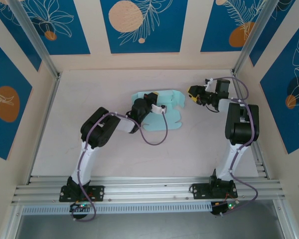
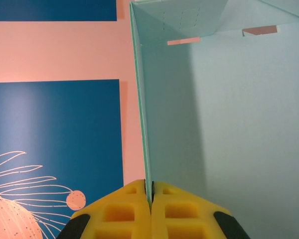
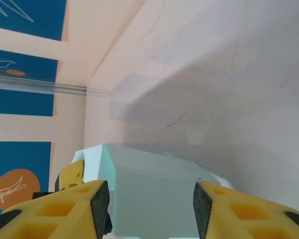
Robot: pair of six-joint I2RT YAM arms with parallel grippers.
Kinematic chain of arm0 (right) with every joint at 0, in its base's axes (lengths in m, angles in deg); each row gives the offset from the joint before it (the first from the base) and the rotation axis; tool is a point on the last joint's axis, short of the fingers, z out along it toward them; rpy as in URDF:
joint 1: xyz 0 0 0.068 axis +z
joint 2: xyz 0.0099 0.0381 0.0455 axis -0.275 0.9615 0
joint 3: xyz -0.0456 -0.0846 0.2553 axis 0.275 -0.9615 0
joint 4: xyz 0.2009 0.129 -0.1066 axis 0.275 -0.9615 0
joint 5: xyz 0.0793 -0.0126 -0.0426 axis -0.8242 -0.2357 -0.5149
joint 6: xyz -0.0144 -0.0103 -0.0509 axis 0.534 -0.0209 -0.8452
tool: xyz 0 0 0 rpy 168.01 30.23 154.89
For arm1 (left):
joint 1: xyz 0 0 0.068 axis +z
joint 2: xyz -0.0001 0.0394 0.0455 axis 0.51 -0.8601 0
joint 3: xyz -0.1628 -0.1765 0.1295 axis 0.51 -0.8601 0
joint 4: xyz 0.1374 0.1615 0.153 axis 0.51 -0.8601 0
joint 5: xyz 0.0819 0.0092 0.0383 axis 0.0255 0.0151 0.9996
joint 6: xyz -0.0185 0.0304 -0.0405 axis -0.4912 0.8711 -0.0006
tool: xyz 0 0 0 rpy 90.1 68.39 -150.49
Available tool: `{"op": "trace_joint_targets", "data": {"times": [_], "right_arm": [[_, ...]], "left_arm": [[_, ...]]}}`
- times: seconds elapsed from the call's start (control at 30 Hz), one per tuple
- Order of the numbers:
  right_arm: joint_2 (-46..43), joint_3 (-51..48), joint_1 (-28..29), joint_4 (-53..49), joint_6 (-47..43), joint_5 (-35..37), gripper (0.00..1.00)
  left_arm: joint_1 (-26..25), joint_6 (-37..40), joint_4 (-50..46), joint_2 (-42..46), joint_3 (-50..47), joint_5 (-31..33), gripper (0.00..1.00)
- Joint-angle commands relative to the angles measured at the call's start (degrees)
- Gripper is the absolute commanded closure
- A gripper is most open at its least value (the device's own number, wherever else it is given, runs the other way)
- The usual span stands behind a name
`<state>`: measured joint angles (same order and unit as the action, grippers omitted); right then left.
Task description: Fold the paper box
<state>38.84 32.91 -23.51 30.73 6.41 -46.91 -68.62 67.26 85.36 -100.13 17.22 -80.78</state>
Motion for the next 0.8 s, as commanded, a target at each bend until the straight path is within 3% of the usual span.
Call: {"op": "trace_joint_targets", "data": {"times": [0.0, 0.37, 0.77], "right_arm": [[3.58, 5.62, 0.8, -6.85, -1.07, 2.21, 0.5], [9.87, 12.0, 5.41, -11.01, -6.54, -0.36, 0.5], [3.57, 3.59, 7.55, -10.84, -12.19, 0.27, 0.53]], "left_arm": [[-0.01, 1.2, -3.48, -1.58, -0.55, -0.85, 1.0], [-0.06, 1.43, -3.65, -2.36, -0.05, -0.68, 1.0], [-0.01, 1.51, -3.82, -3.48, 0.56, -0.58, 1.0]]}}
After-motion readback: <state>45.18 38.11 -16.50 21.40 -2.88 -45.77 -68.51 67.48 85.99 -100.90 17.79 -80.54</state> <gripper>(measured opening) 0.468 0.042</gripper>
